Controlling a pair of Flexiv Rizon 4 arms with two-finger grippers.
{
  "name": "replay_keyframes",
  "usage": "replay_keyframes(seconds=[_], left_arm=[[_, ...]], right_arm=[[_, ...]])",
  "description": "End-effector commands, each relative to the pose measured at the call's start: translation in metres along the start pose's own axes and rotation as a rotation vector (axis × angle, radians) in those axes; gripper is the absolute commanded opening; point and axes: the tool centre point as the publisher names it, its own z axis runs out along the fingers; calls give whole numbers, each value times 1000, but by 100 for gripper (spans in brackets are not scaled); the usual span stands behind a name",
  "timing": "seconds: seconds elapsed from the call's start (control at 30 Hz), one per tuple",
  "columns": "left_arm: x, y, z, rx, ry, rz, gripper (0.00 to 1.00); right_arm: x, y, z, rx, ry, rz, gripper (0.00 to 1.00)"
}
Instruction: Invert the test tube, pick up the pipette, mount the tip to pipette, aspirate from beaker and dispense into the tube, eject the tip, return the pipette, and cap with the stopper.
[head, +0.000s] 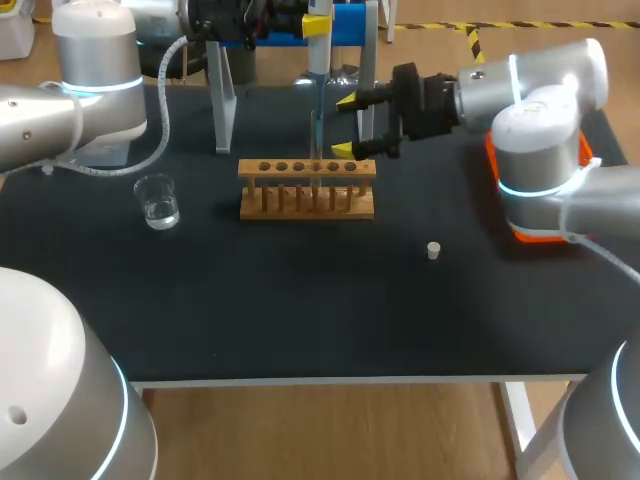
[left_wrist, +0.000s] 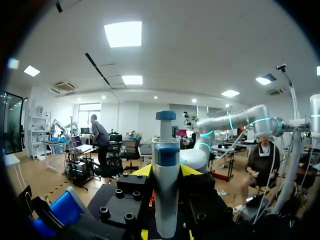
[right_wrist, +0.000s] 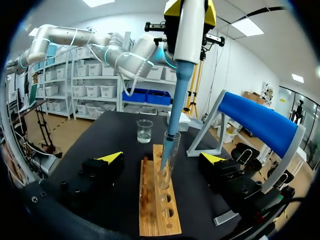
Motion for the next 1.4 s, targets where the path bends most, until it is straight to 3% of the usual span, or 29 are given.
replay_keyframes(seconds=[0.03, 0.53, 1.4], left_arm=[[-1, -1, 0, -2, 3, -1, 0], [-1, -1, 0, -2, 3, -1, 0], [-1, -1, 0, -2, 3, -1, 0]], right_arm=[[-5, -2, 24, 18, -6, 8, 100], [-12, -12, 52, 75, -37, 36, 100], [-11, -21, 70, 105, -50, 16, 100]])
